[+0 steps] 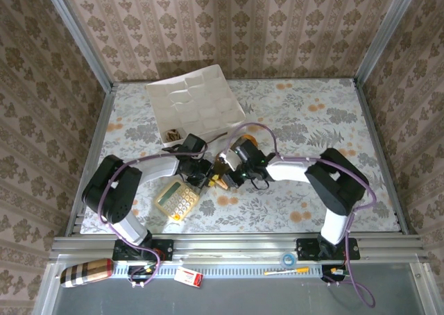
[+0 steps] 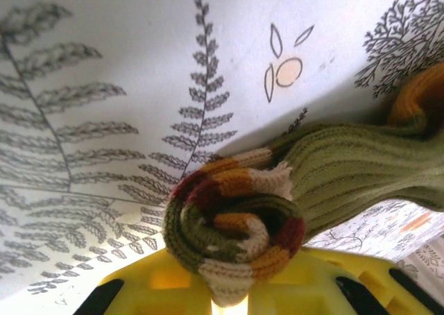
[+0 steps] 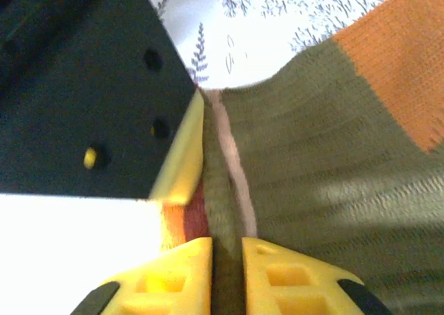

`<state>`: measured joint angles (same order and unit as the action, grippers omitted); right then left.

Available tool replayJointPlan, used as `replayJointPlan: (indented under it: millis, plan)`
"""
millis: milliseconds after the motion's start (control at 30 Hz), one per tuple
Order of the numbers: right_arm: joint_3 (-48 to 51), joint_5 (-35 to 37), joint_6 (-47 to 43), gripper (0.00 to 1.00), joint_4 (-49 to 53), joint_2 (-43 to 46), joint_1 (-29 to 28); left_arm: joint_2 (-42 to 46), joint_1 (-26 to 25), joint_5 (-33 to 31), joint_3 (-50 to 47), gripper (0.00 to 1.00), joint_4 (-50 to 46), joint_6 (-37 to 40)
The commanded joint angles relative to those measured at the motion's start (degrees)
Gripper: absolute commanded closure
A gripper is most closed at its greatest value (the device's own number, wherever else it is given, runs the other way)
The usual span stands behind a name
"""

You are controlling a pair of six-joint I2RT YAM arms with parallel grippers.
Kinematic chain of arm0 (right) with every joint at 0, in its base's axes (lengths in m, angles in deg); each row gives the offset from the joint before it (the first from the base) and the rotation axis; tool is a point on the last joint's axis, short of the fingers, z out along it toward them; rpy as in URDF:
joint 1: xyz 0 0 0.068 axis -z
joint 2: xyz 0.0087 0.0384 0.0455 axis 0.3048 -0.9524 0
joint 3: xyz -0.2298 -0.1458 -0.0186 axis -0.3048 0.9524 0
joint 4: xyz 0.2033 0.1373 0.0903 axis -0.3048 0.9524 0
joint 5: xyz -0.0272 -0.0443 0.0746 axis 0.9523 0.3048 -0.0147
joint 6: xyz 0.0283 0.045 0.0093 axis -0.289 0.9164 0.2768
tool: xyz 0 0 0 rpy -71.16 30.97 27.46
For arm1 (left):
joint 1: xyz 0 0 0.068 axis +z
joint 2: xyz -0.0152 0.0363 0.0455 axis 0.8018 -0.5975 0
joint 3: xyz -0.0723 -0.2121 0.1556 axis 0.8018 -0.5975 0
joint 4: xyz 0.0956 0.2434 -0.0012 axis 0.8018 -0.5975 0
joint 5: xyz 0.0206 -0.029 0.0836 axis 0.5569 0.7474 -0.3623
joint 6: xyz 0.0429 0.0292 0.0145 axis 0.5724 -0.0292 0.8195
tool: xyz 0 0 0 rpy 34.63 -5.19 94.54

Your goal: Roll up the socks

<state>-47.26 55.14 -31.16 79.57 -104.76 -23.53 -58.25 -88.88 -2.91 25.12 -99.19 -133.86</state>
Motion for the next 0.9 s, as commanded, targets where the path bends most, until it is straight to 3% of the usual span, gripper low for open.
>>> replayJointPlan:
  millis: [0,100,233,400,567,667,800,867]
  plan:
    - [7.5,4.7,-4.6,0.64,-6.5,8.5,-1.3,-3.8,-0.7,-3.2,-2.0,0.89,-10.7,-1.1]
    - [10.8,10.9,-9.5,0.56,-8.2,14.3,-4.1,-3.7,-0.7,-3.6,-1.0,0.9,-12.8,-0.8]
    - [10.6,18.9,-18.1,0.53,-5.3,15.5,-10.0,-3.7,-0.8,-3.3,-0.1,0.9,-13.7,-0.6]
    - [7.3,29.9,-26.2,0.51,-5.8,10.1,-15.7,-4.2,-0.8,-2.8,1.4,0.9,-14.4,-0.1]
    - [3.3,34.2,-30.4,0.52,-6.5,3.7,-17.2,-4.2,-0.7,-2.6,2.1,0.9,-15.0,0.3]
    - [1.5,36.0,-30.6,0.56,-5.9,0.2,-17.3,-3.7,-0.6,-2.4,2.0,0.89,-14.8,0.3]
    - [-0.2,36.7,-26.3,0.79,-2.6,-2.9,-16.4,-1.4,0.0,-2.6,2.1,0.86,-15.4,0.6]
    - [0.0,35.1,-23.2,0.89,-0.3,-3.1,-15.7,0.8,0.6,-2.8,2.1,0.79,-15.4,0.8]
